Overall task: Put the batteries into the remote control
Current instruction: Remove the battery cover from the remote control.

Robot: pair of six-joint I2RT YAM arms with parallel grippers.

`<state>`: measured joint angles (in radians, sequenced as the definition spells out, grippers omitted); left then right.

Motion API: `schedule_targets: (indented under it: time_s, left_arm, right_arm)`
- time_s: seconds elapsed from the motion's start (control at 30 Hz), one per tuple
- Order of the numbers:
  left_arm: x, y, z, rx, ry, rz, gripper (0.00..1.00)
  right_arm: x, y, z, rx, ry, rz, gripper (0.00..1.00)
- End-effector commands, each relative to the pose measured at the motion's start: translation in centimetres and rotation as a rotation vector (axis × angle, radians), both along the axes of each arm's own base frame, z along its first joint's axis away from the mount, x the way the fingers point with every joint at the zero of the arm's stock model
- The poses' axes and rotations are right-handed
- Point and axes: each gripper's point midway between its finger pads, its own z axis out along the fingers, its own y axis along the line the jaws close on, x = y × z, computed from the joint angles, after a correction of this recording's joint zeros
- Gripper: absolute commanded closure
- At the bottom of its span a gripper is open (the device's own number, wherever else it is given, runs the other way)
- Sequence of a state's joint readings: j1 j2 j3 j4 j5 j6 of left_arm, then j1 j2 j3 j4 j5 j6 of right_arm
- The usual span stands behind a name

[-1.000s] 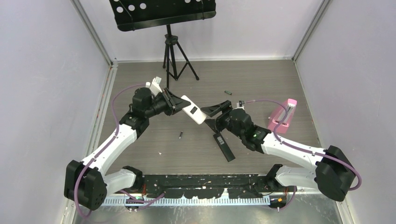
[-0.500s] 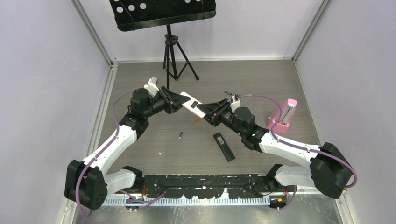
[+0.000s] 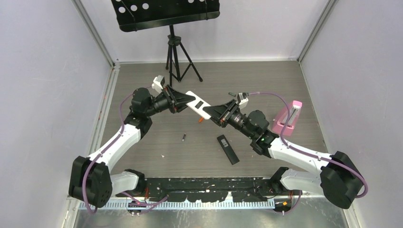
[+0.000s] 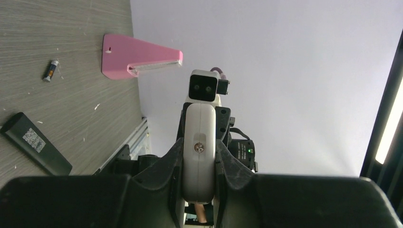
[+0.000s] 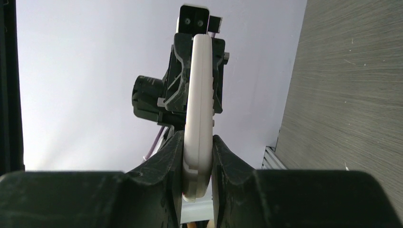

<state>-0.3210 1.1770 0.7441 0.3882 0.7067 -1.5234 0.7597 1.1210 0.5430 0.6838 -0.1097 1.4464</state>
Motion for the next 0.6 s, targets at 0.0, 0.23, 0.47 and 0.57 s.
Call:
schedule_targets:
  time_s: [0.0,0.23,0.47,0.57]
  left_arm:
    - [1.2,1.1,3.4,-0.088,-0.046,0.003,1.0]
    - [1.9,1.4,3.4,-0.092,-0.079,0.01,1.0]
    - [2.3,1.7,1.3,-0.004,-0.161,0.043,1.0]
    - [2.5,1.8,0.5,0.026,-0.179,0.054,1.0]
  right_arm:
    - [-1.5,-0.5,0.9,-0.023,-0.166,0.07,0.87]
    - [0.4,-1.1,-0.2,-0.05,-0.088,0.014,0.86]
    - [3.0,-1.0,-1.8,-0.081,0.072,-0.074,0.55]
    - [3.6,-0.8,-2.4,-0.077,0.106,-0.084,0.46]
